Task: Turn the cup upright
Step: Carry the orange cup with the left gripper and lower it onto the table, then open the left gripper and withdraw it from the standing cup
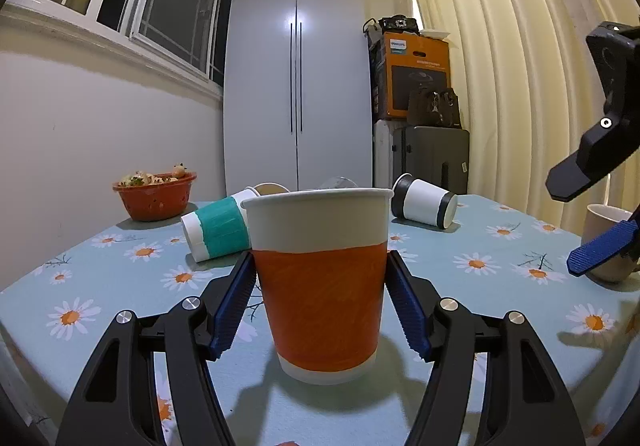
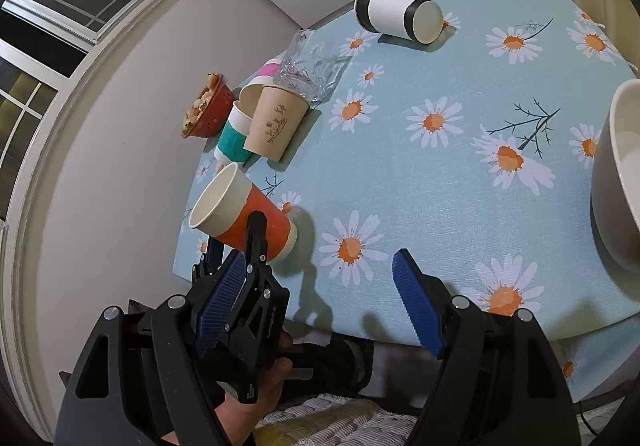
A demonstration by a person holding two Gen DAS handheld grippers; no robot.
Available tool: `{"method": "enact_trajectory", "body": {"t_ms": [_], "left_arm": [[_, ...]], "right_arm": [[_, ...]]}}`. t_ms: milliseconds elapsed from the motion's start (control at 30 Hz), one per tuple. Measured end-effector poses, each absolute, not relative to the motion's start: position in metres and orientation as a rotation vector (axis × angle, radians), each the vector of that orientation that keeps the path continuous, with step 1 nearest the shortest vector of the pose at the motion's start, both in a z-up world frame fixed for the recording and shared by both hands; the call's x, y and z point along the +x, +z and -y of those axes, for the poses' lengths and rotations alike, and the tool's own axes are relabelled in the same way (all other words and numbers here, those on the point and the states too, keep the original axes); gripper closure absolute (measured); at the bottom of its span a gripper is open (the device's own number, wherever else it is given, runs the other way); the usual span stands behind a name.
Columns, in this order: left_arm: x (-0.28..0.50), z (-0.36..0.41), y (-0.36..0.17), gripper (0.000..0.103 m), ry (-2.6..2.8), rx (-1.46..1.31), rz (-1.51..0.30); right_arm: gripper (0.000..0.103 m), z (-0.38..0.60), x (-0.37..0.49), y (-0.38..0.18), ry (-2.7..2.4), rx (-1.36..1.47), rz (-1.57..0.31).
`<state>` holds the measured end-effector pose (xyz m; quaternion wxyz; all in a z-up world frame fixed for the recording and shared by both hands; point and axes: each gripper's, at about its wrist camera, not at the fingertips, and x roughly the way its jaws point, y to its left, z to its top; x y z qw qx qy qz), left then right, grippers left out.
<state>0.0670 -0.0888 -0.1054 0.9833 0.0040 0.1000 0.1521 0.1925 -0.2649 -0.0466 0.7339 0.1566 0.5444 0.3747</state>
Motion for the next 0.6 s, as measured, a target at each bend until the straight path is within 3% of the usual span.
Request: {"method": "enact_trajectory", "body": {"t_ms": [333,400,433,467,600], "left_arm": [[0.0689,0.0847,-0.1061,0.038,0.304,-0.012,-0.233],[0.0693,0.0851,-0.1058,0.032,0.302,-0.018,-0.238],[0.0689,0.0846,-0.1056,0.022,0.301,-0.025,-0.239],[0.0684,0.0838,-0.1051,0.019,0.297,-0.036,-0.238],[0.0692,0.0847,-0.1035,0.018,0.289,-0.037,-0.236]], "right_arm": [[0.027,0.2679,0.1944,-0.0479,0.813,0.349,-1.202],[0.027,0.2681,0.1946,-0.0484,0.815,0.349,-1.202],[0.027,0.2681,0.1942,-0.0482,0.815,0.349,-1.201],[0.027,0.2681,0.1942,-0.0481,0.814,0.349,-1.201],[0.027,0.2676,0.1931,-0.0478,0.814,0.35,-1.199]]}}
